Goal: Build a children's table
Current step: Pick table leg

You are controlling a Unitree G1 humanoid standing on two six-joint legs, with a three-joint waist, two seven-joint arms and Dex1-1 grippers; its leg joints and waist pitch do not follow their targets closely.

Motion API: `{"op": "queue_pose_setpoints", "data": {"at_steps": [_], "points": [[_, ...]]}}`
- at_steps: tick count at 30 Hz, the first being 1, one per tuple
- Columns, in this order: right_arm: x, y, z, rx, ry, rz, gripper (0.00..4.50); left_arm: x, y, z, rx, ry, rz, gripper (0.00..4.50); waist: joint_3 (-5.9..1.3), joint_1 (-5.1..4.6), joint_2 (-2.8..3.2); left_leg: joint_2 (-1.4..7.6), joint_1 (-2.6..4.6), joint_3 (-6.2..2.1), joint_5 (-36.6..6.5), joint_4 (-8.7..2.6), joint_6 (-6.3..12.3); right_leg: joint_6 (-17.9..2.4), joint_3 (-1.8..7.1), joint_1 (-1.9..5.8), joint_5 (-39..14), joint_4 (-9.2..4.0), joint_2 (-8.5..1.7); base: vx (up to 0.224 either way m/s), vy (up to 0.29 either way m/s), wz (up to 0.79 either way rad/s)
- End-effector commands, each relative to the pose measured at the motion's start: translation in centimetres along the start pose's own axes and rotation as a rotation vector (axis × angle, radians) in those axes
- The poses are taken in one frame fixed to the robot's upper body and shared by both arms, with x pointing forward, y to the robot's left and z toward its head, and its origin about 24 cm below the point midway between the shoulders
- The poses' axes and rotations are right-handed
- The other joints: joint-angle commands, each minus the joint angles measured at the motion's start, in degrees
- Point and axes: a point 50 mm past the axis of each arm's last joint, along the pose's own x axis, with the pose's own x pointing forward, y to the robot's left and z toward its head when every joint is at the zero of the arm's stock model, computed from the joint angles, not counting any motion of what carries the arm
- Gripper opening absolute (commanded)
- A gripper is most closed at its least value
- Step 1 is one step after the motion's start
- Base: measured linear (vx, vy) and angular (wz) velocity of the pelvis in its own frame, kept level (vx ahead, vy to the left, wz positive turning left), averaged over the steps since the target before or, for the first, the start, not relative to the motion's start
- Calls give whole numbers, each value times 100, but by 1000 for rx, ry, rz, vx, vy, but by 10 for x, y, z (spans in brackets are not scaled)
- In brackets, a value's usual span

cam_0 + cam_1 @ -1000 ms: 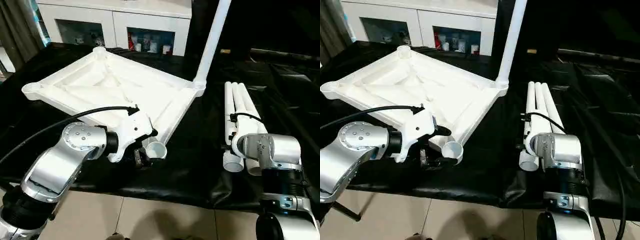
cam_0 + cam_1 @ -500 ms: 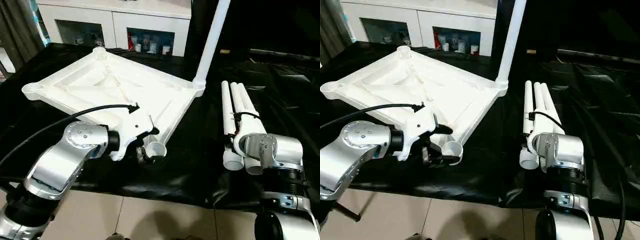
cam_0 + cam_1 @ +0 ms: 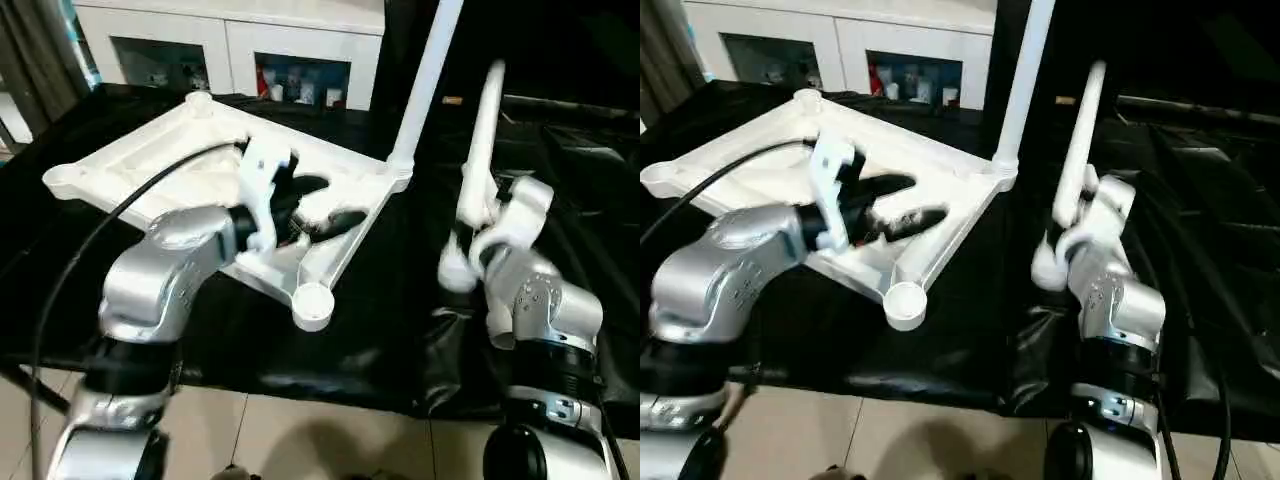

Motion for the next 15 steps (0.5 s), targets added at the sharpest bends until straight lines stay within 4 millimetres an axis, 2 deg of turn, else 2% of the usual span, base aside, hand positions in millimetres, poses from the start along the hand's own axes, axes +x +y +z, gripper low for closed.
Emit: {"op": "queue_pose_setpoints", "data": {"at_steps": [1, 2, 3, 4, 5, 6, 7, 8, 10, 13, 15], "points": [[-6, 11, 17, 10, -141, 82, 186, 5, 1, 8, -102, -55, 0, 450, -475, 22, 37, 231, 30, -120, -555, -323, 74, -866, 353, 348, -817, -397, -408, 0, 0, 0], [-14, 25, 30, -52, -264, 188, 186, 12, 0, 16, -234, -118, -36, 450, -490, 45, 49, 228, 30, -118, -552, -300, 125, -938, 341, 355, -733, -404, -418, 0, 0, 0], [-15, 27, 31, -65, -280, 204, 186, 13, 0, 17, -248, -124, -41, 450, -497, 42, 58, 246, 42, -118, -541, -301, 162, -987, 342, 348, -659, -394, -412, 0, 0, 0], [-15, 27, 31, -67, -282, 207, 186, 13, 0, 17, -249, -125, -42, 450, -487, 46, 47, 244, 29, -124, -516, -305, 203, -999, 339, 350, -620, -400, -411, 0, 0, 0], [-21, 37, 33, -158, -336, 287, 186, 16, -1, 21, -297, -151, -70, 450, -484, 22, 22, 236, -7, -131, -477, -310, 272, -1011, 327, 378, -603, -386, -395, 0, 0, 0], [-24, 41, 32, -199, -353, 328, 186, 18, -2, 24, -321, -166, -83, 450, -474, 36, 28, 244, 15, -129, -504, -302, 309, -988, 332, 364, -686, -412, -409, 0, 0, 0], [-28, 47, 31, -234, -376, 378, 186, 20, -3, 27, -351, -189, -98, 450, -475, 27, 29, 237, 0, -126, -496, -299, 322, -986, 330, 376, -708, -409, -406, 0, 0, 0], [-32, 52, 29, -261, -388, 422, 186, 21, -3, 31, -376, -209, -110, 450, -471, 21, 4, 240, -16, -134, -498, -304, 379, -978, 326, 391, -763, -423, -403, 0, 0, 0], [-33, 55, 28, -280, -392, 447, 186, 22, -3, 32, -384, -216, -110, 450, -474, 37, 23, 244, 16, -128, -531, -291, 404, -972, 325, 360, -841, -445, -410, 0, 0, 0], [-38, 66, 19, -367, -384, 541, 186, 25, -1, 36, -404, -234, -91, 450, -459, 32, 20, 260, 4, -146, -630, -303, 394, -930, 316, 366, -1051, -461, -410, 0, 0, 0], [-41, 75, 9, -425, -372, 607, 186, 28, 4, 37, -428, -240, -42, 450, -456, 33, -7, 255, 4, -147, -665, -298, 369, -872, 314, 367, -1153, -476, -410, 0, 0, 0]]}}
